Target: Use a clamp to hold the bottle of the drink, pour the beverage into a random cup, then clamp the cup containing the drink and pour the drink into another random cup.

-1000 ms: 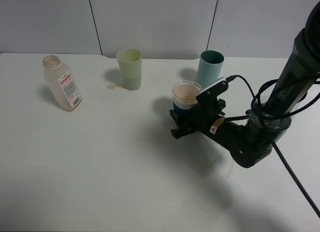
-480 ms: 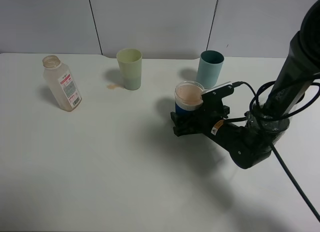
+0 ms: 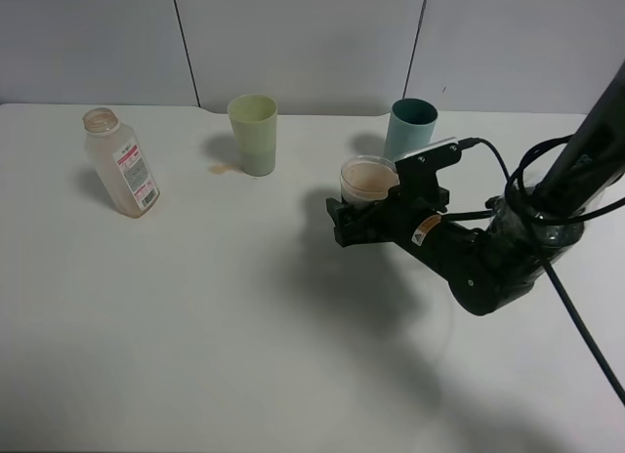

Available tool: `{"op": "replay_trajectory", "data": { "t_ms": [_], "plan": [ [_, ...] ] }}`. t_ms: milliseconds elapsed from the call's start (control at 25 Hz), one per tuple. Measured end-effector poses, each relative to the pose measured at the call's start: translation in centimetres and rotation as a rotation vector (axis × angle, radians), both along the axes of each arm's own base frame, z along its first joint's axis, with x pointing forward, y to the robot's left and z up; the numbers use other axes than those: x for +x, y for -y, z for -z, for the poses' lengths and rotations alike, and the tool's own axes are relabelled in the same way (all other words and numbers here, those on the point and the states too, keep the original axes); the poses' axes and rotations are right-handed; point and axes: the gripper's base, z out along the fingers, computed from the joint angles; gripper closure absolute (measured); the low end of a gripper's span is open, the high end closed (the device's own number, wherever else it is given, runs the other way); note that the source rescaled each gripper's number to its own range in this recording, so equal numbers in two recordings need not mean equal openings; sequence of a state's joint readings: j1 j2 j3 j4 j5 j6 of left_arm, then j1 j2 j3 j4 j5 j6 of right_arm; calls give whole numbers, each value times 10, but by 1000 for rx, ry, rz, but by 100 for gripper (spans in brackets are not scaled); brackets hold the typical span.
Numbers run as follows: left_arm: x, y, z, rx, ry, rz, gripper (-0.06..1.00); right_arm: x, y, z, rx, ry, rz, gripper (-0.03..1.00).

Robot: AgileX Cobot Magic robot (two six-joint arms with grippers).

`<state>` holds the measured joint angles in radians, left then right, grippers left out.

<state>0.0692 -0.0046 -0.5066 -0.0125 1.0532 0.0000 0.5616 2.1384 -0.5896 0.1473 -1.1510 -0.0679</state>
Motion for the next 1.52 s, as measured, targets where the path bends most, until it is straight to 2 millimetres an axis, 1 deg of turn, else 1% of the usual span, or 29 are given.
{"op": "replay_trajectory", "data": {
  "t_ms": [40,80,160,280,360,560,800,960,1080,1120,1160,1320,1400,1440,1520],
  "plan": [
    [0,0,0,0,0,0,-4,0,0,-3,-1,-8,8,5],
    [0,0,0,0,0,0,-4,1,1,-5,-14,-14,17,2],
    [0,0,0,0,0,0,-4,1,3,-10,-62,-20,18,-1],
    [0,0,0,0,0,0,-4,0,3,-13,-153,-25,-15,-2],
    [0,0,0,0,0,0,-4,0,3,-15,-170,-26,-23,-2],
    [0,0,0,0,0,0,-4,0,2,-37,-173,2,-35,-2],
    [0,0,0,0,0,0,-4,-3,3,-72,-159,44,-47,-3],
    [0,0,0,0,0,0,-4,-10,7,-102,-176,61,-58,-3],
    [0,0,0,0,0,0,-4,-19,12,-130,-183,76,-65,-3],
    [0,0,0,0,0,0,-4,-19,12,-130,-183,76,-65,-3],
    [0,0,0,0,0,0,-4,-26,16,-147,-178,87,-66,-3],
    [0,0,0,0,0,0,-4,-41,23,-173,-168,89,-84,-3],
    [0,0,0,0,0,0,-4,-52,28,-189,-155,107,-98,-3],
    [0,0,0,0,0,0,-4,-52,28,-189,-155,107,-98,-3],
    [0,0,0,0,0,0,-4,-64,33,-205,-152,131,-122,-3]
  ]
}}
